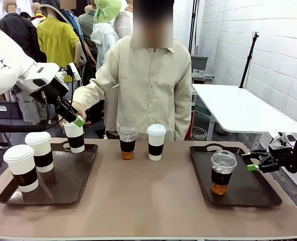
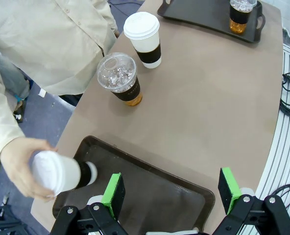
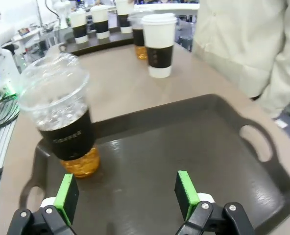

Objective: Distribute the coffee onto the tray.
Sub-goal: Pick up another iced Americano from the middle of the table and place it on the right Handle tray.

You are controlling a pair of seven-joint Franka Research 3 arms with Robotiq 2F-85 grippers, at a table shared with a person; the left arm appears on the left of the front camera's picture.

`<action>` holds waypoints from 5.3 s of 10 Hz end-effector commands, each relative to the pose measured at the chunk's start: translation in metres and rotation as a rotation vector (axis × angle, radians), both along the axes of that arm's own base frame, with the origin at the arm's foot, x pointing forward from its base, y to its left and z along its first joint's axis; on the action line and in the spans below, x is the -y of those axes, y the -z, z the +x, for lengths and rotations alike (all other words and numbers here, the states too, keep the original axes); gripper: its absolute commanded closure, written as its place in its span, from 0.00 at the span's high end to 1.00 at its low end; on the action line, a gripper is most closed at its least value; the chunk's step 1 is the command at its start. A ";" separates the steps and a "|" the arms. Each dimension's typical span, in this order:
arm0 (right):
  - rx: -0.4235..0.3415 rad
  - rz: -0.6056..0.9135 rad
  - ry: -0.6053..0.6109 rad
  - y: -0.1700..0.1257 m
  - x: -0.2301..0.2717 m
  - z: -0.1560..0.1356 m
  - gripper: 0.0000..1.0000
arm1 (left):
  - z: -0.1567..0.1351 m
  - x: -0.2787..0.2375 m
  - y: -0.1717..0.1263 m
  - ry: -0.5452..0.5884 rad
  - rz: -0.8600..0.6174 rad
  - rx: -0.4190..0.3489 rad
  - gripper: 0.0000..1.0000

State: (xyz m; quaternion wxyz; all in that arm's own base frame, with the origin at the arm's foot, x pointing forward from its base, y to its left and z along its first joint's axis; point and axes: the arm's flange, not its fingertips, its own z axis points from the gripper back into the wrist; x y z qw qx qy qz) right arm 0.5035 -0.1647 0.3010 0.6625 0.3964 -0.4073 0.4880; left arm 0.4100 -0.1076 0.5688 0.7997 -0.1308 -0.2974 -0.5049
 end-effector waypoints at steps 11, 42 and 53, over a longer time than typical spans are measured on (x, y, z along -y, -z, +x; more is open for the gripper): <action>0.054 0.117 -0.138 0.003 -0.113 0.161 1.00 | 0.000 -0.001 0.000 0.004 -0.009 -0.004 1.00; 0.067 0.195 -0.148 0.045 -0.218 0.151 1.00 | 0.000 -0.001 0.000 0.004 -0.009 -0.004 1.00; 0.064 0.182 -0.148 0.036 -0.234 0.158 1.00 | 0.000 -0.001 0.000 0.004 -0.009 -0.004 1.00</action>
